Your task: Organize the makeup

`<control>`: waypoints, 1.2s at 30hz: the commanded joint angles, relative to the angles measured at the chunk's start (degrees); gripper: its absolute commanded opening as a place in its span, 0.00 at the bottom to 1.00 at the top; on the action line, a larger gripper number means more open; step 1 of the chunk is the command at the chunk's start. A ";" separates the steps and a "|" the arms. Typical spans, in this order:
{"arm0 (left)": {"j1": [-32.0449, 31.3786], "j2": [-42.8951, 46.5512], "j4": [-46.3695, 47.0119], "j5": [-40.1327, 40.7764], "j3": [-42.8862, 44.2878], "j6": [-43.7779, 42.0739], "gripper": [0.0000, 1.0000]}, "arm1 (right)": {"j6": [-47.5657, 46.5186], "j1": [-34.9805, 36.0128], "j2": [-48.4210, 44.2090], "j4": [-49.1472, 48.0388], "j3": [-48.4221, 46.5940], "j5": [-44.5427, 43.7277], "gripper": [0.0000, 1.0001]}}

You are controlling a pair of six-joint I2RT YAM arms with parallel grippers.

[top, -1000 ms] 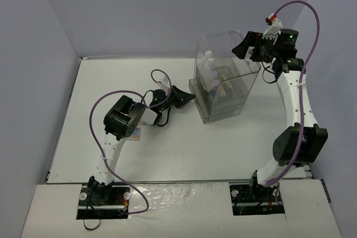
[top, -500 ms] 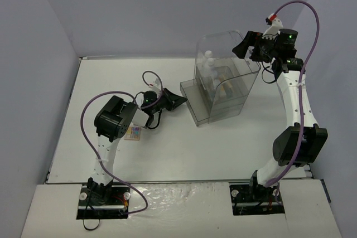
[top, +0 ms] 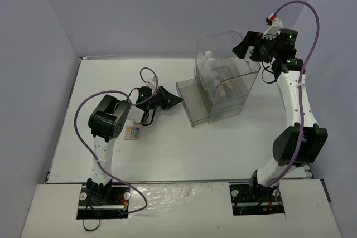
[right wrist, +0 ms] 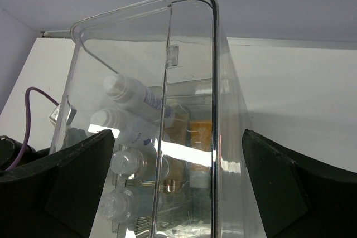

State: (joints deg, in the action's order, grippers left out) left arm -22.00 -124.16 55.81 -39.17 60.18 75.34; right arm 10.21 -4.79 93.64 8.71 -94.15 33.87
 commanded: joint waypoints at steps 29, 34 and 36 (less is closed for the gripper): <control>2.03 12.79 -25.39 -1.61 10.69 -18.20 0.72 | -0.87 0.60 -3.65 0.08 -2.02 -0.40 1.00; 2.73 22.22 -47.01 4.52 12.87 -32.24 0.83 | -1.22 0.57 -5.83 0.17 -3.10 -2.16 1.00; 2.66 26.03 -55.19 11.47 14.01 -37.36 0.84 | -1.31 0.65 -7.27 0.06 -2.93 -3.24 1.00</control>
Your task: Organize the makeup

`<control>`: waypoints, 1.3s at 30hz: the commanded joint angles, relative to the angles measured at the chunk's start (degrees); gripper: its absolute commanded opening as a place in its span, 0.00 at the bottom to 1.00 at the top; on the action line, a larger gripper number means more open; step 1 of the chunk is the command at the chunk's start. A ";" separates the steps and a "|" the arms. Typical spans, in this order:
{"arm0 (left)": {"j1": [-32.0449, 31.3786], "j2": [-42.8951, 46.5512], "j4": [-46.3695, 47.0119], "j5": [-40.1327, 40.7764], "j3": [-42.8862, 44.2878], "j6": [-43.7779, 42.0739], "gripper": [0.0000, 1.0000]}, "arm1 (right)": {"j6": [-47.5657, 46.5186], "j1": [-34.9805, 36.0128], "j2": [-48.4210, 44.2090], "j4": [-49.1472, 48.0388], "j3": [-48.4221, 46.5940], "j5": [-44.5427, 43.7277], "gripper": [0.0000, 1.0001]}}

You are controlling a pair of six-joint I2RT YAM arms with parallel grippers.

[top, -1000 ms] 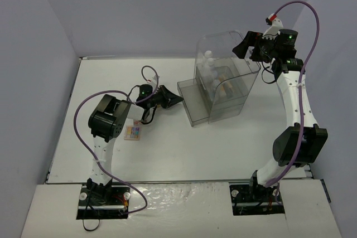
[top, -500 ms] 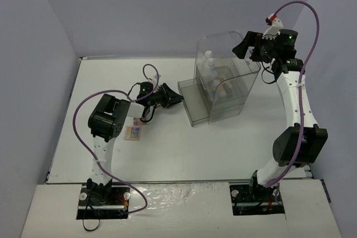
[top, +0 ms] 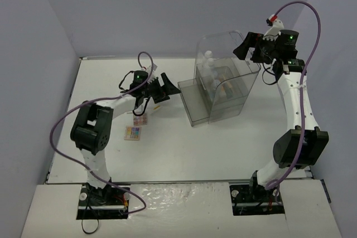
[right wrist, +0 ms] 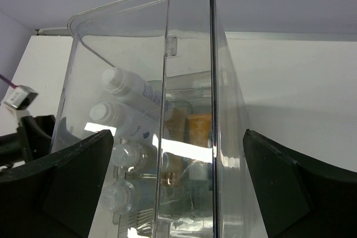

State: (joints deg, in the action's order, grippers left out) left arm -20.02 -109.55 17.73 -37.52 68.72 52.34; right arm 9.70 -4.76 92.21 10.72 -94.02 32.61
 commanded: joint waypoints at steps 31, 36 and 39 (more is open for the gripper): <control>7.81 4.33 -47.34 39.19 11.27 -30.80 0.96 | -6.19 8.98 -30.61 -2.02 13.68 -21.98 1.00; 7.81 2.56 -47.39 39.34 11.87 -30.31 0.92 | -6.12 8.98 -30.39 -2.08 13.69 -21.91 1.00; 7.79 1.44 -47.59 39.62 12.18 -29.82 0.91 | -6.01 9.00 -30.23 -2.12 13.90 -21.78 1.00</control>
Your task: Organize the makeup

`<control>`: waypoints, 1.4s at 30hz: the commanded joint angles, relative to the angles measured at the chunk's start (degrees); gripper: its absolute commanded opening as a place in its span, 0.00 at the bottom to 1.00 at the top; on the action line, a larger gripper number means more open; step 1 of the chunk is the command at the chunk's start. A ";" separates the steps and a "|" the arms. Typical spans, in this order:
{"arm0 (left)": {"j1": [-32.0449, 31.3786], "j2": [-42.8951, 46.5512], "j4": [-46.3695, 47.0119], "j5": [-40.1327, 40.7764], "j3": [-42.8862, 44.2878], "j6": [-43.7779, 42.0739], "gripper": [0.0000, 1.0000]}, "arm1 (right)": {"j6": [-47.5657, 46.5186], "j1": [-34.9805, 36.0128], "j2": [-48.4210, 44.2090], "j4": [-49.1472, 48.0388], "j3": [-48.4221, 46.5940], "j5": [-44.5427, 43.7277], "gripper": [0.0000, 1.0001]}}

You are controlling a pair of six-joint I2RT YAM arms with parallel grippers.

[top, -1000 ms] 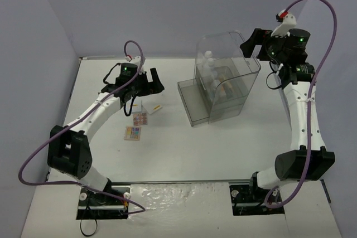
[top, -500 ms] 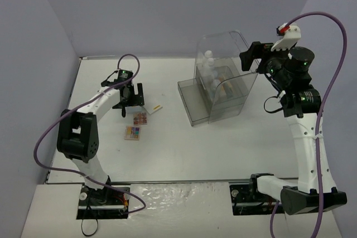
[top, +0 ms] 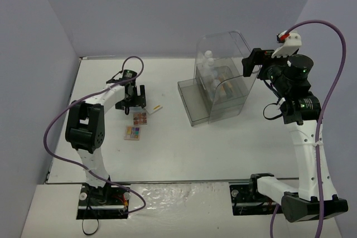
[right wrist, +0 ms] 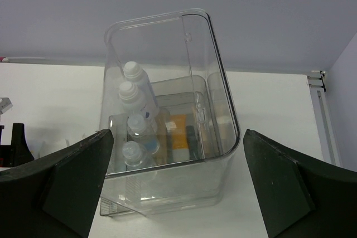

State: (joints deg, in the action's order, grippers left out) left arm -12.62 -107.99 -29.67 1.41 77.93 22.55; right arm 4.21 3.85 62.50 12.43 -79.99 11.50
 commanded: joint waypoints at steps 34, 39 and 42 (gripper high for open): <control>-5.14 5.27 -0.13 -1.14 11.25 -7.75 0.38 | -0.98 1.64 -1.86 -4.63 1.59 -1.04 1.00; -15.04 4.00 1.05 -4.80 16.73 -14.68 0.38 | -1.13 1.94 -1.94 -4.69 1.59 -1.13 1.00; -18.28 2.12 3.17 -6.50 19.67 -17.28 0.38 | -1.17 2.07 -2.23 -4.65 1.72 -1.31 1.00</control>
State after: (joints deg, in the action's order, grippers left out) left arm -25.74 -107.32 -29.66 -1.26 92.38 12.14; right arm 3.91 5.35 61.61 12.25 -78.23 11.27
